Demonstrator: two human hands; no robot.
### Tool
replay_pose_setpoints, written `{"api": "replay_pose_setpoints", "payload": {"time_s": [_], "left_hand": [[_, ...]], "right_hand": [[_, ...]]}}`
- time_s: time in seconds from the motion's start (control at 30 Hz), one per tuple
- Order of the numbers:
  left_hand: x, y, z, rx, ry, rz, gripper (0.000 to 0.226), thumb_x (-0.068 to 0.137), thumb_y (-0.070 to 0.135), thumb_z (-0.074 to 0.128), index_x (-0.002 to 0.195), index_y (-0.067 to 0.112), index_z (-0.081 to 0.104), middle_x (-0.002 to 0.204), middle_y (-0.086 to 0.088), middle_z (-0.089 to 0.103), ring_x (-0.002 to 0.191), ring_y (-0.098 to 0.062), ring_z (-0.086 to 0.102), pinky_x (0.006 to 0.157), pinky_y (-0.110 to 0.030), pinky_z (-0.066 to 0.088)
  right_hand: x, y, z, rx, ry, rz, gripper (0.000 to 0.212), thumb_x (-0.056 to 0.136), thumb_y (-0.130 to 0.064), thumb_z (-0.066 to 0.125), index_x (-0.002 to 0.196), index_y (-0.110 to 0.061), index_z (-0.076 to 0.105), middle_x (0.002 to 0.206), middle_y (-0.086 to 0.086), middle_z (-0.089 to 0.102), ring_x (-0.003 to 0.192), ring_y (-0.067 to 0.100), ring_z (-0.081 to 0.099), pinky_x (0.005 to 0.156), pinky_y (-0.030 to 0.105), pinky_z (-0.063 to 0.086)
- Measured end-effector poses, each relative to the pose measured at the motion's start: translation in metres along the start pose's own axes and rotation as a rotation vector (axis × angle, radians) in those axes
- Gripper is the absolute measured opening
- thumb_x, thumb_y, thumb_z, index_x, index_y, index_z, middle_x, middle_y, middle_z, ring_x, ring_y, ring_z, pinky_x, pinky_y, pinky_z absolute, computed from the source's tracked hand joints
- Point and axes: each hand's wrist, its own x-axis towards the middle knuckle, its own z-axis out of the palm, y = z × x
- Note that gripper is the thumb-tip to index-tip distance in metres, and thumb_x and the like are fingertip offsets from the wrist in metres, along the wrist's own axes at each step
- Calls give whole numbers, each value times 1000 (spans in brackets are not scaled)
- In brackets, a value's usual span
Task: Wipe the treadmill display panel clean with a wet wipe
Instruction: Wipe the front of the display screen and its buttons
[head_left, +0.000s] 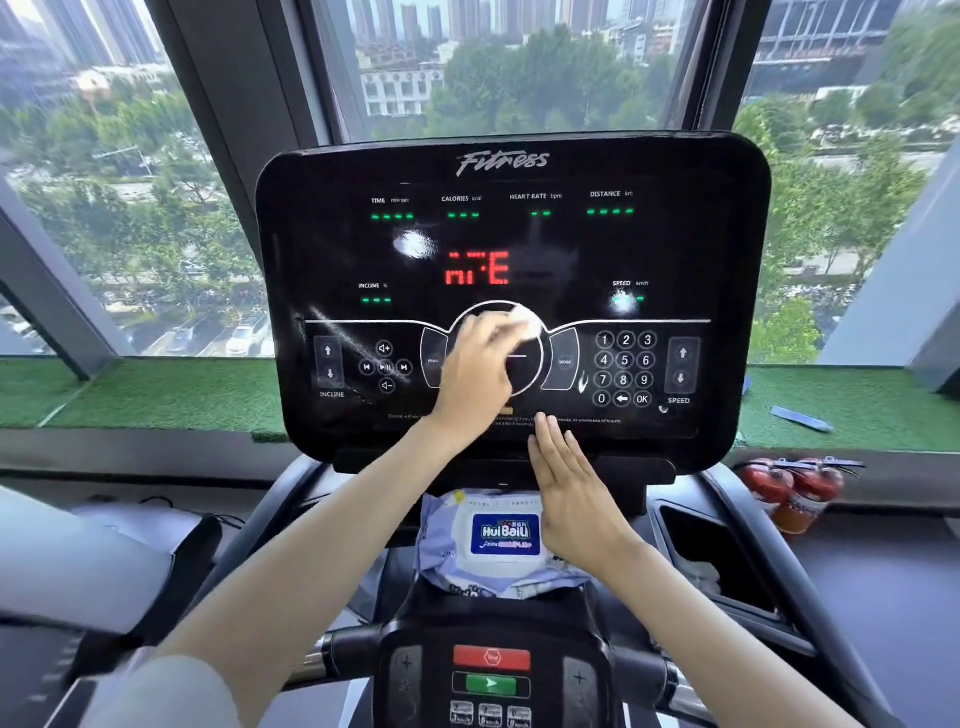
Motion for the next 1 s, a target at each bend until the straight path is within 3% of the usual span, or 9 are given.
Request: {"api": "replay_pose_setpoints", "payload": {"time_s": [0.1, 0.27, 0.43, 0.57, 0.63, 0.7, 0.77, 0.9, 1.0], "left_hand": [[-14, -1, 2, 88, -332, 369, 62, 67, -19, 51, 116, 17, 62, 108, 0, 55, 98, -15, 42, 63, -38, 52], [4, -5, -1, -80, 157, -179, 62, 67, -21, 50, 116, 14, 64, 104, -4, 56, 93, -11, 43, 70, -25, 47], [-23, 4, 12, 98, -287, 348, 63, 67, -20, 53, 119, 15, 59, 109, -3, 53, 96, -17, 43, 58, -35, 52], [-7, -10, 8, -60, 87, -89, 61, 66, -16, 45, 116, 14, 63, 106, 6, 45, 96, -18, 46, 66, -30, 49], [-14, 3, 17, -13, 6, -2, 63, 65, -19, 48, 118, 13, 62, 107, 5, 46, 95, -16, 43, 64, -31, 50], [-32, 11, 27, 76, -295, 328, 64, 66, -19, 53, 120, 14, 59, 109, 1, 52, 95, -14, 40, 57, -33, 52], [-37, 4, 22, 116, -406, 479, 63, 67, -18, 55, 120, 15, 59, 109, -2, 55, 97, -14, 40, 55, -33, 52], [-27, -2, 17, -47, -15, -38, 58, 70, -19, 49, 117, 12, 62, 104, -4, 55, 93, -17, 46, 62, -35, 53], [-42, 9, 26, 75, -251, 220, 61, 69, -19, 52, 120, 14, 60, 107, -3, 54, 94, -18, 45, 60, -40, 53]], "right_hand": [[-1, 2, 0, -9, -2, -13, 80, 58, -6, 53, 134, 13, 38, 148, 30, 22, 139, 37, 18, 110, 43, 10], [-3, 7, 3, -39, 46, -55, 75, 65, -6, 41, 137, 12, 32, 149, 29, 21, 140, 37, 18, 114, 45, 17], [-14, 20, 4, -56, 62, -18, 67, 72, -4, 22, 137, 14, 30, 147, 31, 21, 140, 39, 17, 113, 47, 20], [-24, 39, 2, -55, 68, 83, 69, 70, -1, 33, 138, 13, 29, 148, 29, 22, 140, 37, 18, 110, 48, 17], [-26, 43, 1, -50, 48, 68, 75, 65, 2, 43, 138, 13, 30, 149, 29, 22, 140, 37, 17, 110, 47, 17], [-26, 42, 1, -30, 39, 65, 77, 63, 3, 49, 137, 13, 30, 148, 28, 23, 140, 37, 19, 110, 47, 17], [-25, 42, 1, -13, 33, 68, 78, 63, 2, 51, 137, 13, 30, 149, 28, 23, 140, 37, 19, 110, 46, 17], [-26, 40, 3, 14, 51, 82, 76, 64, 4, 51, 137, 13, 31, 148, 28, 24, 139, 37, 21, 111, 45, 21], [-27, 39, 2, 30, 54, 89, 73, 66, 3, 44, 137, 13, 31, 148, 28, 23, 140, 36, 20, 111, 47, 27]]}}
